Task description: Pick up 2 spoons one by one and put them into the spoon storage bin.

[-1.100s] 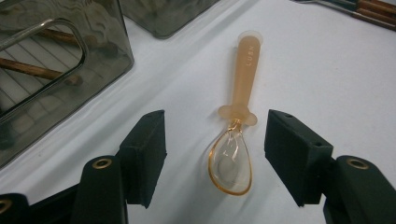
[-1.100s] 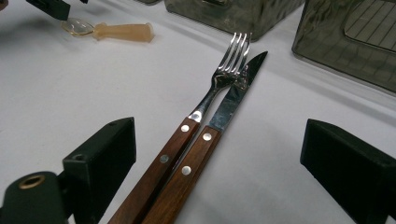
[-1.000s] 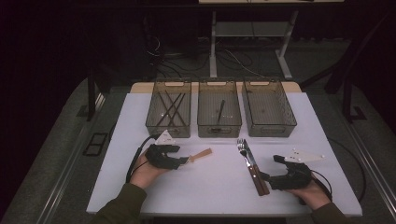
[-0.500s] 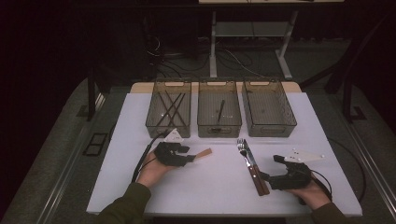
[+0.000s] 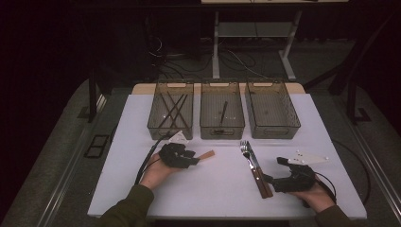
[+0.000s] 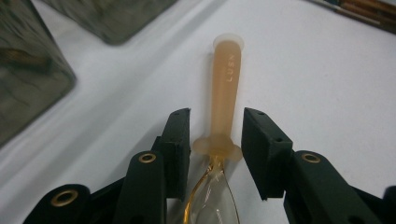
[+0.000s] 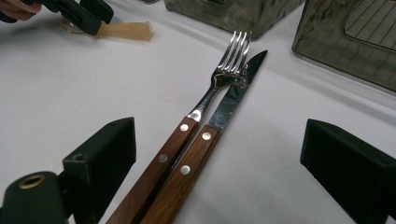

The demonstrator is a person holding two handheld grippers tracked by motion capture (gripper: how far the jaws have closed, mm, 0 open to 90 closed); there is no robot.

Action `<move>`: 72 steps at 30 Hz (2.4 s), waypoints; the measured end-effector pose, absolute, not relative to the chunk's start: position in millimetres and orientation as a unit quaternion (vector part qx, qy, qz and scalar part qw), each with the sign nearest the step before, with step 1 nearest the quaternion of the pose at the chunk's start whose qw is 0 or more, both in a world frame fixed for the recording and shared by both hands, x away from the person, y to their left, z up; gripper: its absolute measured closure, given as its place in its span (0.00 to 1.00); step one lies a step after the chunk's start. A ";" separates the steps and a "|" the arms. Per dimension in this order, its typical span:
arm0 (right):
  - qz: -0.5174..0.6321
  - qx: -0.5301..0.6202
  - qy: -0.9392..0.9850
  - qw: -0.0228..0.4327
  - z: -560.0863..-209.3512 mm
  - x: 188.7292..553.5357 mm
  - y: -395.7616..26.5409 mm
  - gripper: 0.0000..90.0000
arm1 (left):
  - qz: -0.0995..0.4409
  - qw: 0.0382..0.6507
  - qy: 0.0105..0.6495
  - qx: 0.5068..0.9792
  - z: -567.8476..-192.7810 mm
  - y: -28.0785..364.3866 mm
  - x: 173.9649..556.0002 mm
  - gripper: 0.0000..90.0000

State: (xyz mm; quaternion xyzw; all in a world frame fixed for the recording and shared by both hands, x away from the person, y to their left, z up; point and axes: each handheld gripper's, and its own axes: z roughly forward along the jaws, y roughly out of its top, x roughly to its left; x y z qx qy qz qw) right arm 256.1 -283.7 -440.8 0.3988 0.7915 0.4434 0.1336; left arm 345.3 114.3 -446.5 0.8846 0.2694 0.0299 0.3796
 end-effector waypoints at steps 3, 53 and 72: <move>0.444 0.400 0.791 0.133 -440.5 256.0 -283.9 0.11 | 0.031 0.376 0.269 0.886 -446.8 113.5 344.9 0.70; 0.444 0.400 0.791 0.132 -440.2 256.1 -284.1 0.11 | 0.079 0.382 0.237 0.890 -419.1 117.7 327.7 0.85; 0.443 0.400 0.791 0.133 -440.7 256.5 -283.8 0.11 | 0.083 0.409 0.249 0.874 -399.7 117.6 334.0 0.85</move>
